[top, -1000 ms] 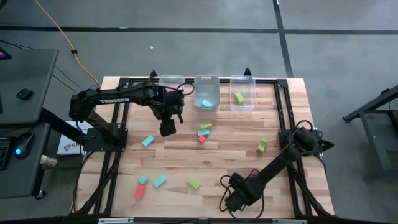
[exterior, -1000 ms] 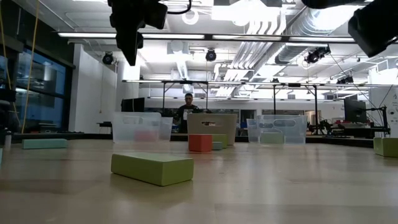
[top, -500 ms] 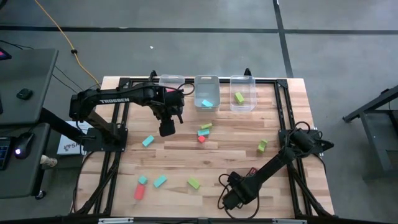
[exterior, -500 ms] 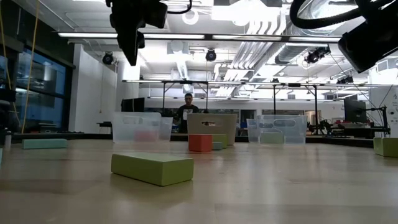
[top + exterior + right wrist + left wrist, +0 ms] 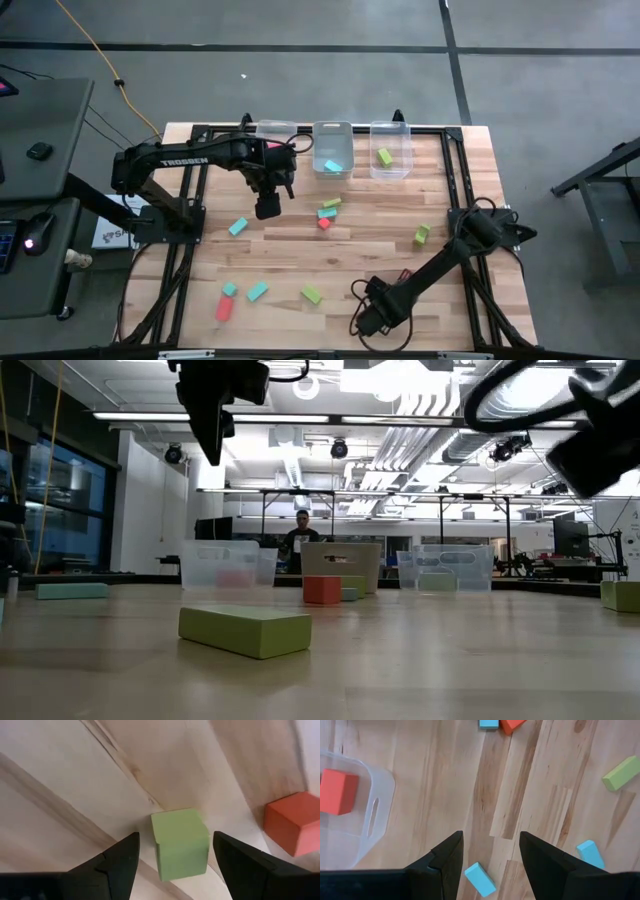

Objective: Sort & place blocks by color
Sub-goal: Put the green block into the right transparent bin

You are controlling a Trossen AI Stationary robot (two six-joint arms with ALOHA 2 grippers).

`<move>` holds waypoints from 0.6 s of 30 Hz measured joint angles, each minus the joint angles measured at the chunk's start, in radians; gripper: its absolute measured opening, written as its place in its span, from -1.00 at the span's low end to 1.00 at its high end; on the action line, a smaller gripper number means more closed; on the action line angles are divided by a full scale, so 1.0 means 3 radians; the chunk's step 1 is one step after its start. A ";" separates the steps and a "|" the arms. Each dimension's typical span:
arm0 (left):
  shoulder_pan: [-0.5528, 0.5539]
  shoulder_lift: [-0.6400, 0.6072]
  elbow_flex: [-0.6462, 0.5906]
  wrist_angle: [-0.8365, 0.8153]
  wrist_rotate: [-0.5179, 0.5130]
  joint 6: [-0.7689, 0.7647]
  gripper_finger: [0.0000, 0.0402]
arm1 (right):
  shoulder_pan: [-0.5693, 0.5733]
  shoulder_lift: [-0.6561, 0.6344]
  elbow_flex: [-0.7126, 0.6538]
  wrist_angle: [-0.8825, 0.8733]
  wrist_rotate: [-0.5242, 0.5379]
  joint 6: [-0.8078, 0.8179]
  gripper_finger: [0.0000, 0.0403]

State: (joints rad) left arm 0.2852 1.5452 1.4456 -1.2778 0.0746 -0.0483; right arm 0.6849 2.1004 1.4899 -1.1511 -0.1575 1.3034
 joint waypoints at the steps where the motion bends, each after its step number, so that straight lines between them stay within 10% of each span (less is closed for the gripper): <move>1: 0.0000 0.0000 0.0000 0.0000 0.0000 0.0000 -0.14 | 0.0000 0.0013 -0.0001 -0.0006 -0.0023 -0.0005 0.21; 8: 0.0000 0.0000 0.0000 0.0000 0.0000 0.0001 -0.14 | 0.0000 0.0014 -0.0001 -0.0025 -0.0030 -0.0007 0.14; 18: 0.0000 0.0000 0.0000 0.0000 0.0000 0.0001 -0.14 | -0.0040 0.0012 0.0000 -0.0055 -0.0089 -0.0009 -0.44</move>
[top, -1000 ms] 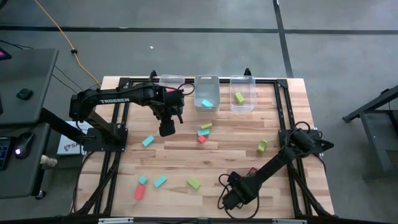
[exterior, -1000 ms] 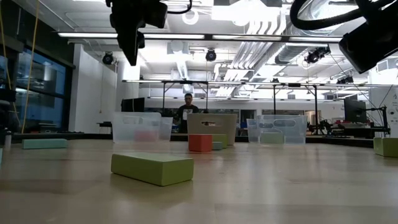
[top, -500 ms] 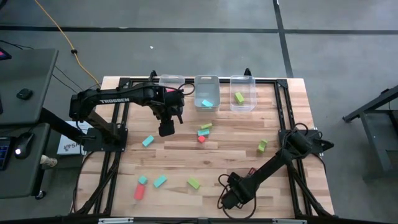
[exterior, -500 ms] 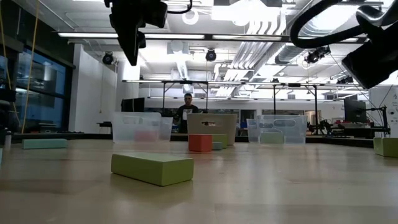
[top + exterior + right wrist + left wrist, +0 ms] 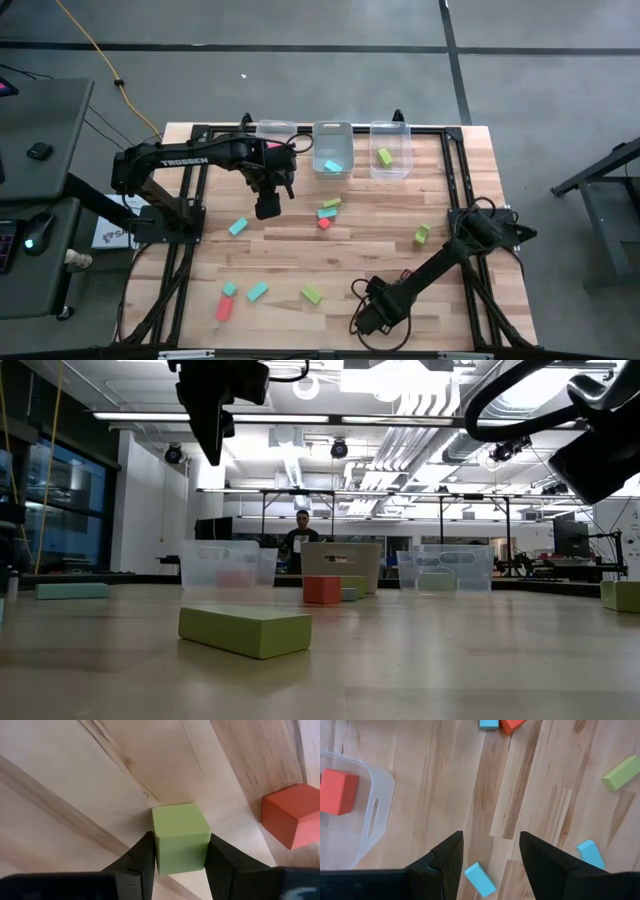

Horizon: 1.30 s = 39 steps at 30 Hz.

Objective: Sort & place blocks by color
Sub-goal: Put the green block into the right transparent bin

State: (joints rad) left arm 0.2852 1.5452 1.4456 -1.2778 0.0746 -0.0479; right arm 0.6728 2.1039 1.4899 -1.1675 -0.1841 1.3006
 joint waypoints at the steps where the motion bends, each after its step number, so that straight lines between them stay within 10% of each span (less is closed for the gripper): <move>1: 0.0000 0.0000 0.0000 0.0000 0.0000 0.0000 -0.14 | -0.0006 0.0000 0.0001 -0.0005 0.0000 0.0001 -0.44; 22: 0.0001 0.0000 0.0000 0.0180 0.0000 -0.0001 -0.14 | -0.0337 -0.0866 0.0004 -0.0029 0.0782 0.0559 -0.44; 39: 0.0001 0.0000 0.0000 0.0184 0.0000 0.0226 -0.14 | -0.1397 -0.1442 0.0004 -0.0630 0.1845 -0.0146 -0.44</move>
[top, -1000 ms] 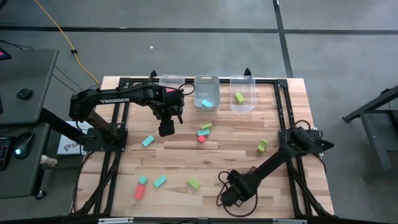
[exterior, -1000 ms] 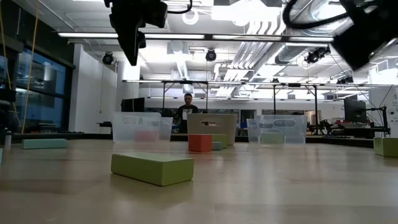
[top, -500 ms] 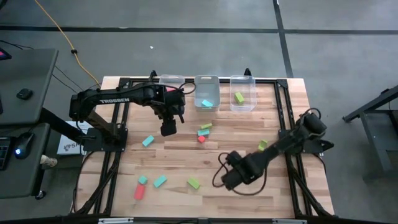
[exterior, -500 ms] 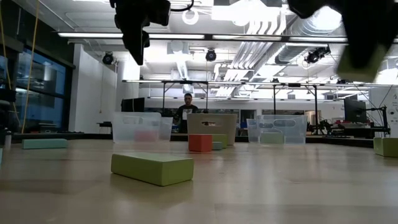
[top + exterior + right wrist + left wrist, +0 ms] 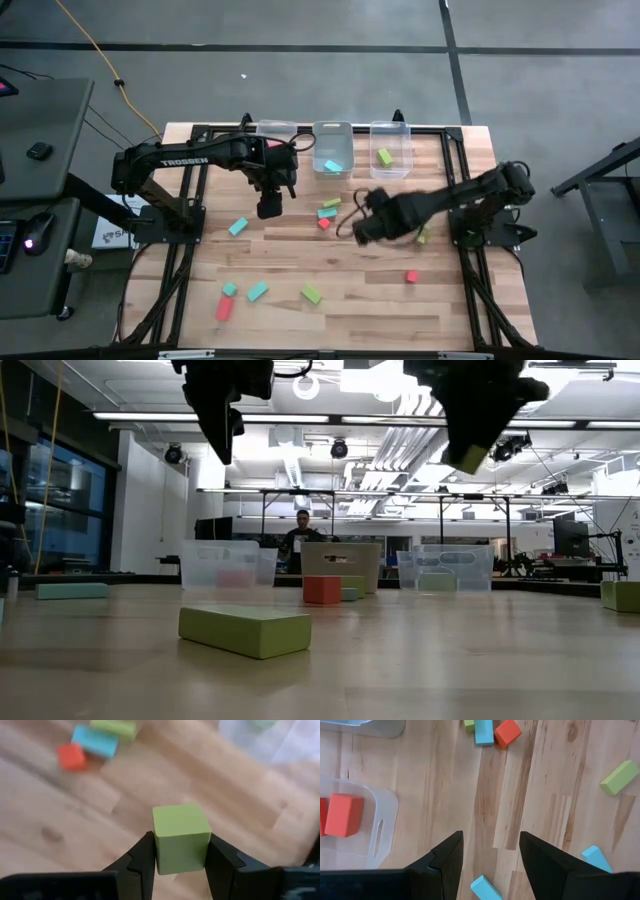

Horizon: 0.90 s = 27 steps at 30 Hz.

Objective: Sort & place blocks by color
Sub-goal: Put the green block into the right transparent bin

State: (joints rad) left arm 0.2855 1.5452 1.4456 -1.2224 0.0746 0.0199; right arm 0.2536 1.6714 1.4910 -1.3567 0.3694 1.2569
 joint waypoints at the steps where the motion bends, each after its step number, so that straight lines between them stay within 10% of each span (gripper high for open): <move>1: -0.0001 0.0000 0.0000 0.0000 0.0000 0.0012 -0.14 | -0.0085 -0.0029 0.0000 -0.0002 0.0038 -0.0109 -0.44; 27: 0.0000 0.0000 0.0000 0.0013 0.0000 -0.0330 -0.14 | -0.2856 -0.0161 0.0000 0.1082 -0.0396 -0.3761 -0.44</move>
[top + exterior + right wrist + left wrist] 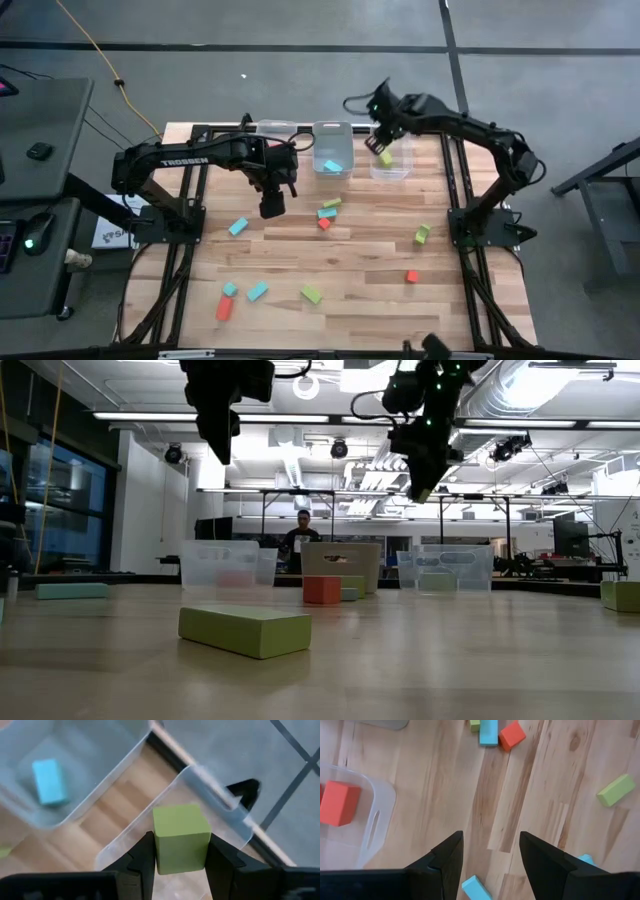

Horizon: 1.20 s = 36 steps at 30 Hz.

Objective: Sort & place blocks by color
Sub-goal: Put the green block into the right transparent bin

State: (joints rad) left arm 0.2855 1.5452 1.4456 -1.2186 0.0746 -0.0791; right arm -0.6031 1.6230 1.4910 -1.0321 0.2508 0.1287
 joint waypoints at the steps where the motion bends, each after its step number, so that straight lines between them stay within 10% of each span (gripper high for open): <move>1: 0.0000 0.0000 0.0000 0.0008 0.0000 -0.0032 -0.14 | -0.0088 0.0000 0.0000 0.0058 -0.0044 -0.0062 -0.44; 36: 0.0000 0.0000 0.0000 0.0050 0.0000 -0.0600 -0.14 | -0.0818 0.1036 -0.0001 0.0170 -0.0670 -0.0281 -0.44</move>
State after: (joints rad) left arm 0.2855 1.5452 1.4456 -1.2037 0.0746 -0.2592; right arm -0.8485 1.9339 1.4906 -0.9811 0.0498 0.0444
